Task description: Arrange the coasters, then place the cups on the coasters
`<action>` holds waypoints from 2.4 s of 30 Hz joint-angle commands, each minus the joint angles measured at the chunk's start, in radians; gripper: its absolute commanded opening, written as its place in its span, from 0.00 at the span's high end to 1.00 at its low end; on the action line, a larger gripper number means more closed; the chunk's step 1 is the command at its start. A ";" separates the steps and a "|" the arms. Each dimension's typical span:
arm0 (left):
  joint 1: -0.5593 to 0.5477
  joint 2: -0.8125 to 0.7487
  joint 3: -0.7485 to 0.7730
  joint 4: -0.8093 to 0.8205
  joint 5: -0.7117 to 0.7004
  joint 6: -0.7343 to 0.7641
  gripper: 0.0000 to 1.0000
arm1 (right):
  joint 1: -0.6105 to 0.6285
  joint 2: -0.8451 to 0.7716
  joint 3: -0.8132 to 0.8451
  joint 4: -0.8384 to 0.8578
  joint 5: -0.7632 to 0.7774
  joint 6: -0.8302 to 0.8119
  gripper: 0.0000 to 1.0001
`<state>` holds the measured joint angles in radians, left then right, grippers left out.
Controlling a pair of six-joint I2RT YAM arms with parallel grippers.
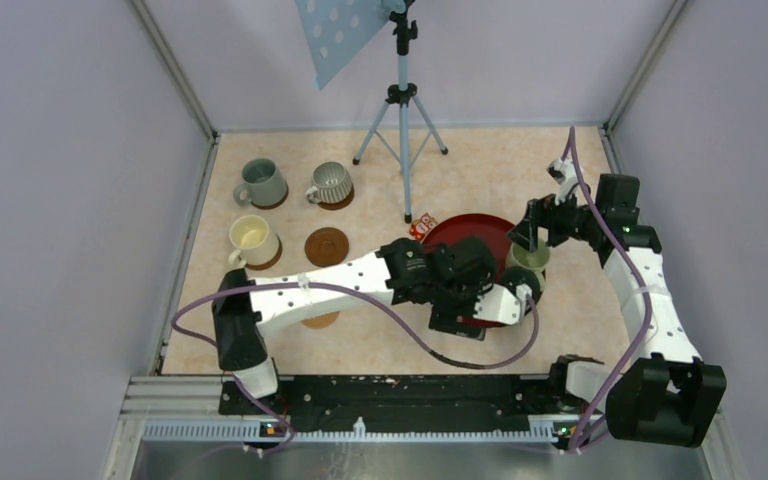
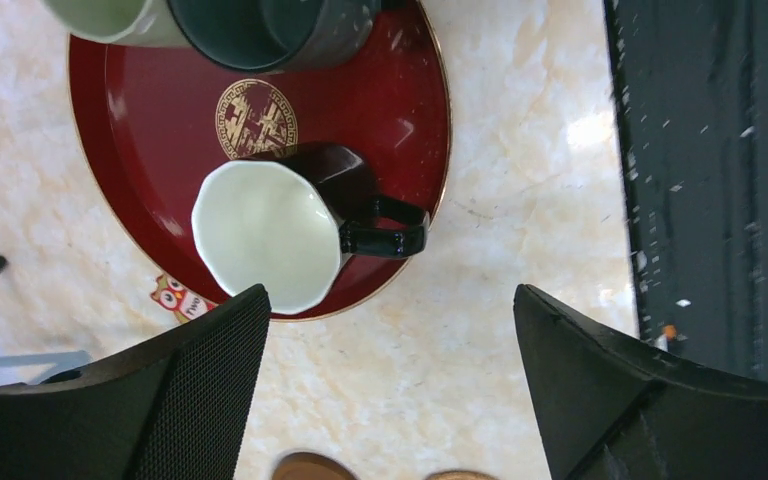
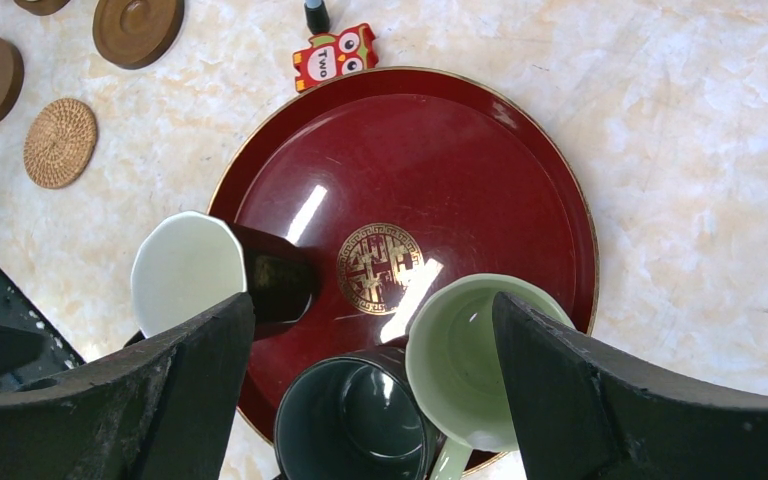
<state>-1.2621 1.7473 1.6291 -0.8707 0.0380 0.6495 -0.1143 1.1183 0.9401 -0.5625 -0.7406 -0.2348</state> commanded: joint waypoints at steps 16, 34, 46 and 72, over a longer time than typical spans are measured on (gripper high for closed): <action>0.150 -0.063 -0.158 0.147 0.003 -0.880 0.01 | -0.005 0.017 -0.005 0.030 0.034 -0.016 0.13; 0.147 0.081 -0.040 0.151 -0.155 -0.987 0.01 | -0.005 0.021 -0.005 0.029 0.040 -0.021 0.13; 0.208 0.087 -0.091 0.179 -0.201 -0.922 0.16 | -0.005 0.016 -0.006 0.026 0.037 -0.028 0.13; 0.261 0.068 -0.253 0.433 -0.112 -0.752 0.97 | -0.006 0.020 -0.009 0.016 0.013 -0.041 0.13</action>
<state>-1.0084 1.8294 1.3777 -0.5148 -0.0513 -0.1081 -0.1143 1.1408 0.9356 -0.5632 -0.7052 -0.2562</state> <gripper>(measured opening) 0.219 0.873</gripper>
